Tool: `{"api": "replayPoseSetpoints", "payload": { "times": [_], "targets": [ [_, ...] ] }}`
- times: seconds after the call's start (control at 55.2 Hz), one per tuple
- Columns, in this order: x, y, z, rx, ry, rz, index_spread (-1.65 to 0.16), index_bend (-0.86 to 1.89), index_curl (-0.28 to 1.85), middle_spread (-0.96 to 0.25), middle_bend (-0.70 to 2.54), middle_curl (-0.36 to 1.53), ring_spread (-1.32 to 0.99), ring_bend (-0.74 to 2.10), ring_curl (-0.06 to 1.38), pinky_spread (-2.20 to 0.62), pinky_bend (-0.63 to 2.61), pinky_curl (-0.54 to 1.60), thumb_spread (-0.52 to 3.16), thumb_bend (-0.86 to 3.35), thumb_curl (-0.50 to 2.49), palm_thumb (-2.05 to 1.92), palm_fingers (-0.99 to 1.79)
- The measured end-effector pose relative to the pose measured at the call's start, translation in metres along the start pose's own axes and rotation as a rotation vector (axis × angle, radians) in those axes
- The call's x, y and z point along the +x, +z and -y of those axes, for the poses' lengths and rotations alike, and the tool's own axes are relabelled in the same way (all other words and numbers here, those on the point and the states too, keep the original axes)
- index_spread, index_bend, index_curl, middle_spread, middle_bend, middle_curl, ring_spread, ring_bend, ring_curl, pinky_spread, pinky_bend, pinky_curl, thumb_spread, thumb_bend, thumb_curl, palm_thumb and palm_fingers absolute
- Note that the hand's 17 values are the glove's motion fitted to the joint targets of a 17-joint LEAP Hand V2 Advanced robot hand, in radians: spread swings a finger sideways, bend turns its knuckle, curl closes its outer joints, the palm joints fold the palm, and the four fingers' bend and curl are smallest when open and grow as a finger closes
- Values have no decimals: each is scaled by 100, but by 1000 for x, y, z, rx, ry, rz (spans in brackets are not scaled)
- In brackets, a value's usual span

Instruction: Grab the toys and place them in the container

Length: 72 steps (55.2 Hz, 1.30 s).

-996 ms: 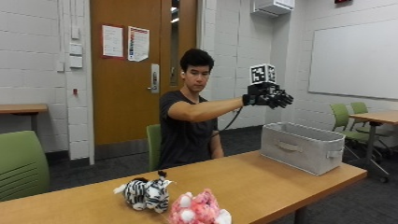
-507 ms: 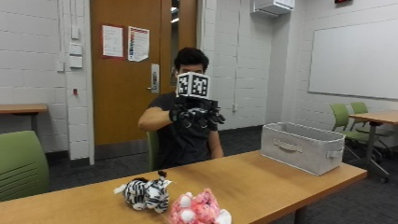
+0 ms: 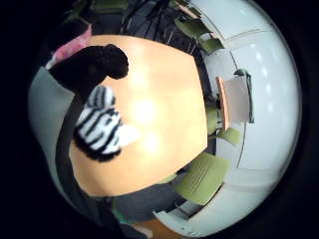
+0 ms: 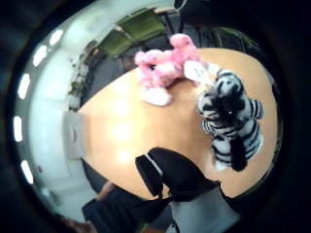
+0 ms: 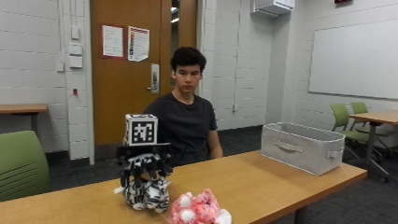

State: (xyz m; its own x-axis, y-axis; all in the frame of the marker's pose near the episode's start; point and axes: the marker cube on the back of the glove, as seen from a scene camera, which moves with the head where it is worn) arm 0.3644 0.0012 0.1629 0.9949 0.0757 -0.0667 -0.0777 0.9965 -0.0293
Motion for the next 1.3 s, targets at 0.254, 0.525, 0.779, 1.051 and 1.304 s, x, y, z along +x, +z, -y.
{"api": "replayPoseSetpoints", "payload": {
  "times": [0.254,0.525,0.779,1.051,1.304],
  "targets": [
    [7,73,-7,-105,149,59,-39,13,30,-16,16,42,-18,84,25,-2,125,36,97,-5,21,-5,-4],
    [7,73,-9,-58,154,35,-40,24,32,-14,29,43,-21,92,24,-7,115,31,115,11,28,27,32],
    [-16,27,-4,-68,184,101,-40,11,31,-24,35,45,-35,118,32,-31,113,31,131,29,40,60,79],
    [-142,-173,2,13,376,123,-39,8,19,-39,74,63,-39,122,37,-42,104,33,108,22,53,65,92],
    [-291,-290,7,216,94,107,-39,10,11,-43,74,67,-40,120,38,-43,104,34,95,16,63,67,92]
  ]
}}
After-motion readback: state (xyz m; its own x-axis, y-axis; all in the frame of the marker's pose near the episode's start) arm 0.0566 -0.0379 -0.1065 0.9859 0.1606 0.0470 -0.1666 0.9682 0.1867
